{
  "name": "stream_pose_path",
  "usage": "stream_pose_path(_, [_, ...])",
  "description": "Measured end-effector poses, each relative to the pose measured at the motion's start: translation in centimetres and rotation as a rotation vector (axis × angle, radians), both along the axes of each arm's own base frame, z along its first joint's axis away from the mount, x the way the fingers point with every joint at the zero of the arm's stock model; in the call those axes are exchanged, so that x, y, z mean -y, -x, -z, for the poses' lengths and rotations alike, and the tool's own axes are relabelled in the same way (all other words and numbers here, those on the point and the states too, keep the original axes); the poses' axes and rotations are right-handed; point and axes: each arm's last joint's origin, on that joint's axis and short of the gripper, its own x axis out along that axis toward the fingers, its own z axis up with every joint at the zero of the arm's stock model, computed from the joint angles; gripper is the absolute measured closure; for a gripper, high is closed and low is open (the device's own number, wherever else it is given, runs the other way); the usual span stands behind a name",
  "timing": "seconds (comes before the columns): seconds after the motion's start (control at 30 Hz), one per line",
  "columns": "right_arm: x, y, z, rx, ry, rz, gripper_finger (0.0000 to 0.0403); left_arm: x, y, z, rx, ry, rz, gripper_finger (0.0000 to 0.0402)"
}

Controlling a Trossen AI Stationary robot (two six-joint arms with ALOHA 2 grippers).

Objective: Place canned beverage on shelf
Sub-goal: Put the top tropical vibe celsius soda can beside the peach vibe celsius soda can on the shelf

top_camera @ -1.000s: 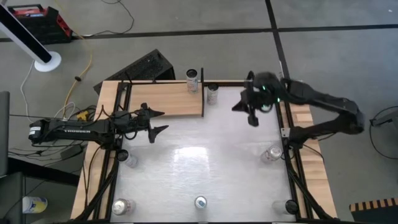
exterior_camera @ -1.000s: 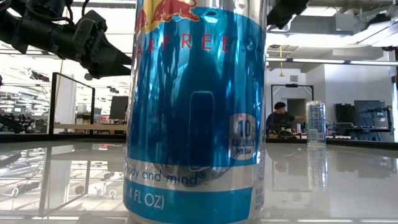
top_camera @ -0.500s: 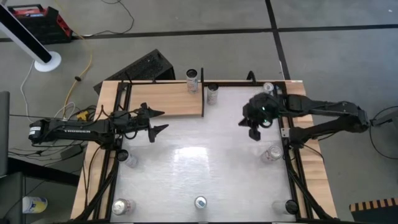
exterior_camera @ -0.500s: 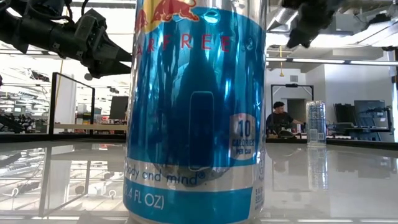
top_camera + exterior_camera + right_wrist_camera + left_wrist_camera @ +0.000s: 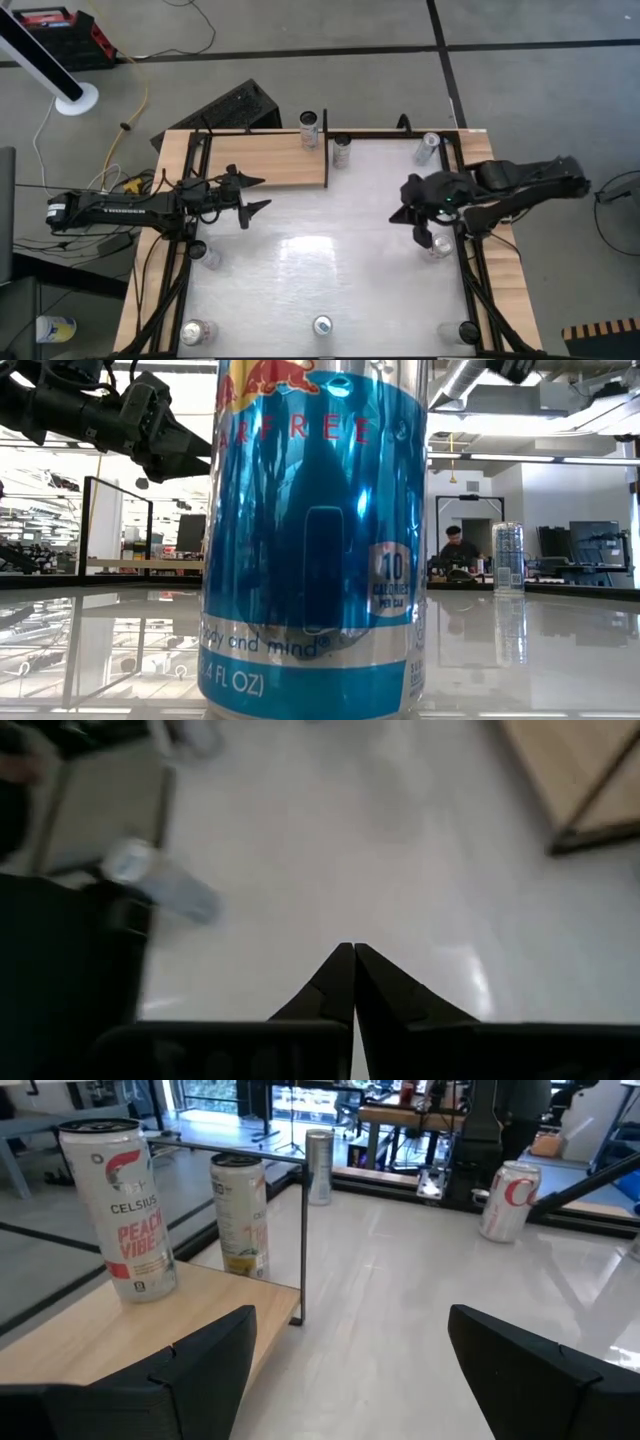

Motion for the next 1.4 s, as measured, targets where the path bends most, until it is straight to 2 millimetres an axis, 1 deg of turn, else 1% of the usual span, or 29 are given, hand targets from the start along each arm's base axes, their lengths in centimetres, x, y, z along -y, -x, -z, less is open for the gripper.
stream_pose_path(0.17, [-2.0,1.1,-1.8,0.008,-0.110,-0.073,0.0379,0.0,0.0,0.0,0.002,0.003,-0.001,0.0084])
stream_pose_path(0.27, [-2.6,1.4,-2.6,0.033,-0.116,-0.110,0.0380,0.0,0.0,0.0,0.000,-0.001,-0.001,0.0084])
stream_pose_path(0.33, [-2.6,1.3,-2.8,0.077,-0.024,-0.121,0.0377,0.0,0.0,0.0,-0.002,-0.010,0.000,0.0084])
stream_pose_path(0.37, [-2.3,1.2,-2.8,0.103,0.063,-0.100,0.0375,0.0,0.0,0.0,-0.002,-0.012,0.000,0.0084])
stream_pose_path(0.4, [-1.9,1.1,-2.8,0.121,0.166,-0.048,0.0374,0.0,0.0,0.0,-0.002,-0.012,0.000,0.0084])
stream_pose_path(0.47, [-0.8,0.9,-2.7,0.131,0.359,0.110,0.0373,0.0,0.0,0.0,-0.002,-0.012,0.000,0.0084])
stream_pose_path(0.53, [0.6,-0.1,-2.3,0.117,0.510,0.240,0.0374,0.0,0.0,0.0,-0.002,-0.012,0.000,0.0084])
stream_pose_path(0.57, [1.4,-0.6,-2.1,0.105,0.567,0.275,0.0374,0.0,0.0,0.0,-0.003,-0.014,0.000,0.0084])
stream_pose_path(0.6, [2.3,-1.0,-1.9,0.097,0.587,0.291,0.0374,0.0,0.0,0.0,-0.006,-0.022,0.001,0.0084])
stream_pose_path(0.63, [3.2,-1.5,-1.6,0.097,0.580,0.284,0.0373,0.0,0.0,0.0,-0.009,-0.031,0.002,0.0084])
stream_pose_path(0.7, [5.9,-2.7,-1.0,0.129,0.531,0.245,0.0369,0.0,0.0,0.0,-0.012,-0.041,0.002,0.0084])
stream_pose_path(0.73, [7.4,-3.0,-0.7,0.151,0.506,0.206,0.0365,0.0,0.0,0.0,-0.014,-0.046,0.003,0.0084])
stream_pose_path(0.8, [10.5,-3.4,0.3,0.191,0.479,0.163,0.0358,0.0,0.0,0.0,-0.014,-0.051,0.004,0.0084])
stream_pose_path(0.87, [13.4,-3.6,0.5,0.285,0.474,0.163,0.0352,0.0,0.0,0.0,-0.016,-0.050,0.005,0.0084])
stream_pose_path(0.9, [14.8,-3.4,0.9,0.301,0.464,0.166,0.0349,0.0,0.0,0.0,-0.016,-0.050,0.010,0.0084])
stream_pose_path(0.97, [17.4,-3.4,1.5,0.368,0.454,0.183,0.0343,0.0,0.0,0.0,-0.019,-0.049,0.011,0.0084])
stream_pose_path(1.03, [19.5,-3.7,2.8,0.374,0.397,0.193,0.0332,0.0,0.0,0.1,-0.023,-0.049,0.011,0.0084])
stream_pose_path(1.1, [21.5,-4.5,4.4,0.360,0.350,0.200,0.0314,0.0,0.0,0.1,-0.025,-0.054,0.008,0.0084])
stream_pose_path(1.2, [23.5,-5.5,6.4,0.337,0.323,0.214,0.0274,0.0,0.0,0.1,-0.025,-0.052,0.006,0.0084])
stream_pose_path(1.3, [25.1,-6.1,7.8,0.294,0.286,0.228,0.0220,0.0,0.0,0.1,-0.016,-0.029,0.004,0.0084])
stream_pose_path(1.4, [26.3,-6.1,8.4,0.274,0.275,0.249,0.0166,0.0,0.0,0.1,-0.009,-0.006,0.002,0.0084])
